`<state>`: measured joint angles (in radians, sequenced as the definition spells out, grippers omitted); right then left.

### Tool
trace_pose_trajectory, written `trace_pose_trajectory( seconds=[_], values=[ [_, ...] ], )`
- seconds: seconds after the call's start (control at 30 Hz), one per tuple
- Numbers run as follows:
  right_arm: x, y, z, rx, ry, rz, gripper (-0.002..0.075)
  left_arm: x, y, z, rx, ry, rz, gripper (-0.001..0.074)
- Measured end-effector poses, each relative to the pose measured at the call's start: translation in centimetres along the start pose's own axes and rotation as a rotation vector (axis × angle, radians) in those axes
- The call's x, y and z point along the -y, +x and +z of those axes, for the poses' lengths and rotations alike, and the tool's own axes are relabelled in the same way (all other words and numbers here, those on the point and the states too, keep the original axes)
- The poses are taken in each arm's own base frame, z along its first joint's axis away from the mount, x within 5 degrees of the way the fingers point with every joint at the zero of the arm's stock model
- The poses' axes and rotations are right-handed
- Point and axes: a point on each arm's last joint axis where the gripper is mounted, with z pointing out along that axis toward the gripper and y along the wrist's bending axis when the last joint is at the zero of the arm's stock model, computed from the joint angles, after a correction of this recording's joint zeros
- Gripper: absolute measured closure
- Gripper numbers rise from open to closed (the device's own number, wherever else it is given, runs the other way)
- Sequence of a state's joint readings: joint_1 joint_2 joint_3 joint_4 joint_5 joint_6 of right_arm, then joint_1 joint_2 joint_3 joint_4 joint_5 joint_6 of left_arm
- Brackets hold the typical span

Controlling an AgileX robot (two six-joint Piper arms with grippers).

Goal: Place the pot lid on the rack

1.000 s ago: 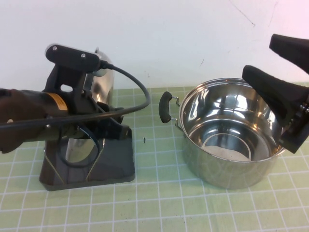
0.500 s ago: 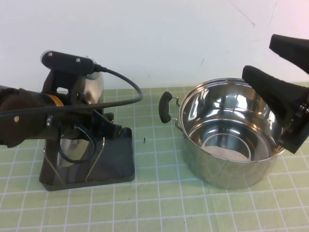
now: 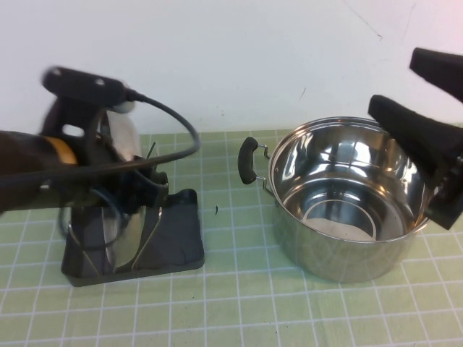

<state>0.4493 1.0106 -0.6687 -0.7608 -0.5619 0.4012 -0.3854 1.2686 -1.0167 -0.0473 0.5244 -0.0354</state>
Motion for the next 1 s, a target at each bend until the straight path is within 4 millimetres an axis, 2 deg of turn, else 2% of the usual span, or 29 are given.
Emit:
trace_pose_trajectory(
  seconds=[0.07,0.17,0.23,0.3,0.4,0.53,0.73,0.83,1.0],
  values=[
    [0.0,-0.5,-0.4,0.011,0.010,-0.007,0.0288,0.0,-0.2,-1.8,0.038,-0.007,0.017,0.0376],
    [0.2,-1.5,-1.5,0.024,0.040,-0.025,0.0333,-0.2,-0.3,-5.2,0.113,-0.027,0.049,0.0545],
    [0.4,-2.0,-2.4,0.014,0.072,-0.017,0.0396,-0.3,-0.2,-7.6,0.171,-0.044,0.072,0.0652],
    [0.6,-2.3,-3.2,-0.010,0.111,0.012,0.0474,-0.4,0.3,-9.5,0.221,-0.055,0.085,0.0697],
    [0.8,-2.9,-4.6,-0.033,0.161,0.056,0.0583,-0.5,2.4,-11.5,0.279,-0.060,0.093,0.0723],
    [0.7,-4.3,-6.6,0.003,0.191,0.069,0.0680,-0.8,6.8,-13.6,0.327,-0.058,0.088,0.0731],
    [-0.4,-5.4,-9.2,0.067,0.154,0.047,0.0713,-1.3,13.9,-14.8,0.358,-0.049,0.023,0.0734],
    [-1.4,-4.6,-9.9,0.060,0.096,0.047,0.0713,-1.5,16.7,-15.1,0.380,-0.053,0.011,0.0735],
    [-2.9,-3.1,-10.8,0.052,0.021,0.055,0.0715,-1.8,20.0,-15.2,0.416,-0.053,0.004,0.0736]
  ],
)
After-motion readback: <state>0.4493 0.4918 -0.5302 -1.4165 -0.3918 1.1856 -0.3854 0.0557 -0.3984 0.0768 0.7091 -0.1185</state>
